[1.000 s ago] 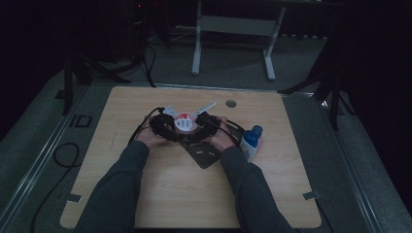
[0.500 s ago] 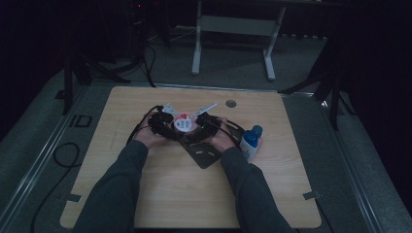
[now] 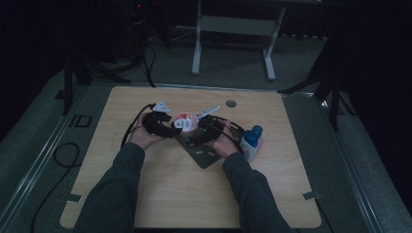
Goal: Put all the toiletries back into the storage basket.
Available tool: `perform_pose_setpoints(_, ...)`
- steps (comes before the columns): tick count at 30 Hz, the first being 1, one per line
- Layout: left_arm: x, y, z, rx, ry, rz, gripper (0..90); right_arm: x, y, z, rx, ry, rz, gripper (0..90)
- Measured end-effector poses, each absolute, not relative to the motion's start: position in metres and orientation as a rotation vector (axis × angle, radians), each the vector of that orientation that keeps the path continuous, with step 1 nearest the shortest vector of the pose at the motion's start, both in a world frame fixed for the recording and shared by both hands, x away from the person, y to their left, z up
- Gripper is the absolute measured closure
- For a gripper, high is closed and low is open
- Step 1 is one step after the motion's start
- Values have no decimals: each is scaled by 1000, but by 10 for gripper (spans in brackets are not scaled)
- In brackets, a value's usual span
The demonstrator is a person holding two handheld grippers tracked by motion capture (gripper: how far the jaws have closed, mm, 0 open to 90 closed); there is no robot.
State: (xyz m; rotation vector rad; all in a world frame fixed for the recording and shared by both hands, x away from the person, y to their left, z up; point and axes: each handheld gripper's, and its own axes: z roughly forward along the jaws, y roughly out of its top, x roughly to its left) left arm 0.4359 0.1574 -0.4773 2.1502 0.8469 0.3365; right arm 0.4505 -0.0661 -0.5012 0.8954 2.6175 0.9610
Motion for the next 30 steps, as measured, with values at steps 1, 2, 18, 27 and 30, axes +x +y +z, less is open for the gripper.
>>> perform_pose_setpoints(1, 434, 157, -477, 2144, 846, 340, 292, 448, -66, -501, 894, 2612, 945, 196)
perform_pose_setpoints(2, 432, 157, -476, 2138, 840, 331, 298, 444, -65, -500, 890, 2605, 938, 201)
perform_pose_setpoints(18, 400, 155, -477, 2107, 817, 367, 452, 379, -71, -480, 770, 2636, 1047, 527)
perform_pose_setpoints(27, 389, 157, -486, 2114, 824, 365, 471, 346, -85, -467, 699, 2661, 1046, 633)
perform_pose_setpoints(30, 385, 158, -489, 2101, 823, 357, 466, 341, -92, -460, 711, 2649, 1041, 609)
